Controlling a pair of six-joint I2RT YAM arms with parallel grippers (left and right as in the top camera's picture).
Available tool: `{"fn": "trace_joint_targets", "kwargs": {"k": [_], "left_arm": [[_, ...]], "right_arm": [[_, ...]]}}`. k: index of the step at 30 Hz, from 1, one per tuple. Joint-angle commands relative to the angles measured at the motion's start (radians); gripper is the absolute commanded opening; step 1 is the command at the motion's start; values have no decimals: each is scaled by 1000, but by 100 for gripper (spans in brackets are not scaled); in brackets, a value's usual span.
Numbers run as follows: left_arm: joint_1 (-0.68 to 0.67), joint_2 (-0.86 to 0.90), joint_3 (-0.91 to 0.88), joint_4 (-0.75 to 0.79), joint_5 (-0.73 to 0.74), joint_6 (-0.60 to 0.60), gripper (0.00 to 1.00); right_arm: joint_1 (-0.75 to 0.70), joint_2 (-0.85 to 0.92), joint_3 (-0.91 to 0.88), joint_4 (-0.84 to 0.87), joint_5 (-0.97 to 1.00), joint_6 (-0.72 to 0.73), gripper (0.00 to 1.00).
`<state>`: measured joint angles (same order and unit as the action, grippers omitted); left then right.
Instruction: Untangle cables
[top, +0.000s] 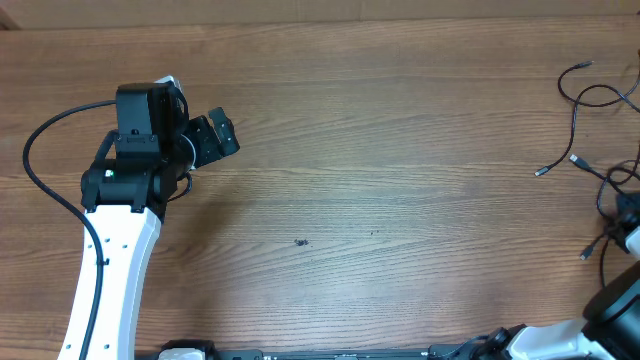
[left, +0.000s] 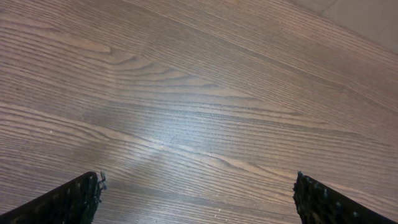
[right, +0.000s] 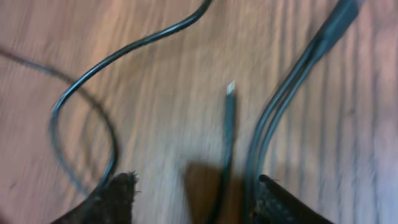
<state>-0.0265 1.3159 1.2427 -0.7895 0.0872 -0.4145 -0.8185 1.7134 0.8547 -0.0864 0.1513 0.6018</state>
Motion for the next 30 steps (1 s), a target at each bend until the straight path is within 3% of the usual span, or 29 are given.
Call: {"fn": "trace_joint_targets", "kwargs": {"k": [1,3,5,21,30], "left_arm": [[0,5,21,0,10,18,99],[0,5,21,0,10,18,99],[0,5,21,0,10,18,100],[0,5,21,0,10,18,99],[0,5,21,0,10,18,100]], "right_arm": [[50,-116,66,-35,-22,-20,72],[87,-159,76,-74,-22,-35,94],[131,-199,85,-112,-23,-54,100],[669,-497,92,-386,38,-304,100],[999,-541,91,-510,27,-459,100]]}}
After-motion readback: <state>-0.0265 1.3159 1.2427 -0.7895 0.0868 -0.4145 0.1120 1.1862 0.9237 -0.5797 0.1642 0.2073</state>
